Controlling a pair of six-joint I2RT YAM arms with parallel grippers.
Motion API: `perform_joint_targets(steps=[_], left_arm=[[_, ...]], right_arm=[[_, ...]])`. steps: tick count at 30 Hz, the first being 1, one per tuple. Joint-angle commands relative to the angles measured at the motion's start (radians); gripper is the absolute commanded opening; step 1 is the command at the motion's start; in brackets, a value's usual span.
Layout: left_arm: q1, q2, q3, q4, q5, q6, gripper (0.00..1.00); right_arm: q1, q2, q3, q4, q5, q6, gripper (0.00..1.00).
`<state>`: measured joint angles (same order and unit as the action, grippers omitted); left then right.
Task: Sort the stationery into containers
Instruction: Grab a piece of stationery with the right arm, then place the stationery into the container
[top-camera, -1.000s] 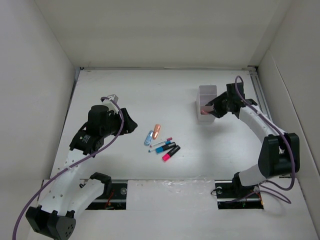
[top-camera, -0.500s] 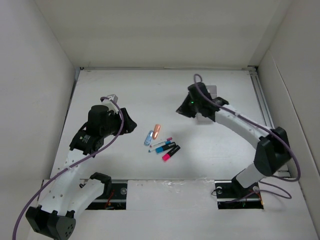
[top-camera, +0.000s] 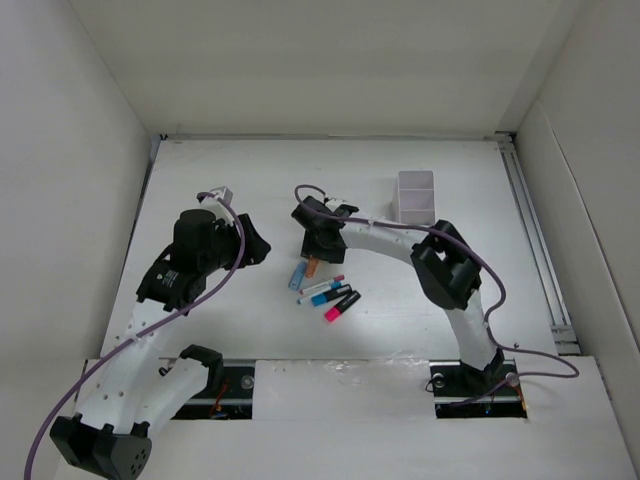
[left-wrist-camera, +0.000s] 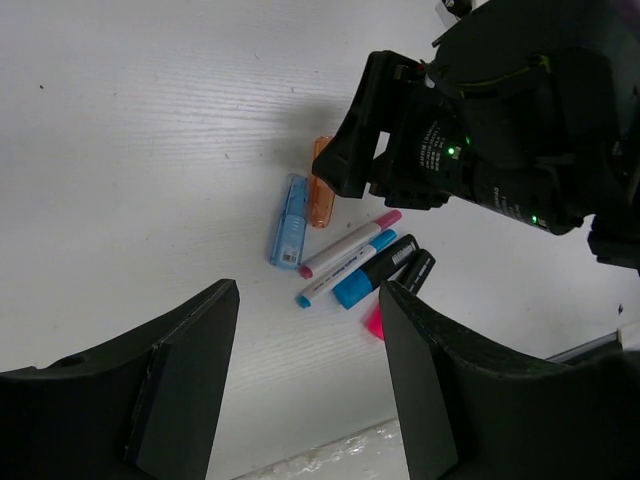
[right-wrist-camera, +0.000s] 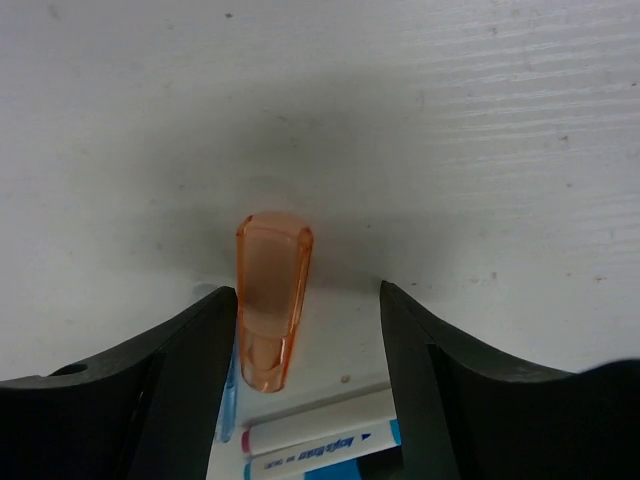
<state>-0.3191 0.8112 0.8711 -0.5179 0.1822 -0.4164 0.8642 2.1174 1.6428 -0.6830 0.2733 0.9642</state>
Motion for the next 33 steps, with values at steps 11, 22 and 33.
perform_joint_targets(steps=[11,22,33], left_arm=[[-0.005,-0.018,0.031,0.006,-0.007,0.005,0.55],[-0.005,-0.007,0.031,0.035,0.054,0.005,0.55],[-0.005,0.011,0.012,0.053,0.094,0.005,0.55]], right_arm=[[-0.005,0.055,0.058,-0.092,0.105,0.013,0.28],[-0.174,-0.242,-0.024,0.023,-0.022,0.100,0.09],[-0.640,-0.586,-0.377,0.141,-0.124,0.110,0.09]])
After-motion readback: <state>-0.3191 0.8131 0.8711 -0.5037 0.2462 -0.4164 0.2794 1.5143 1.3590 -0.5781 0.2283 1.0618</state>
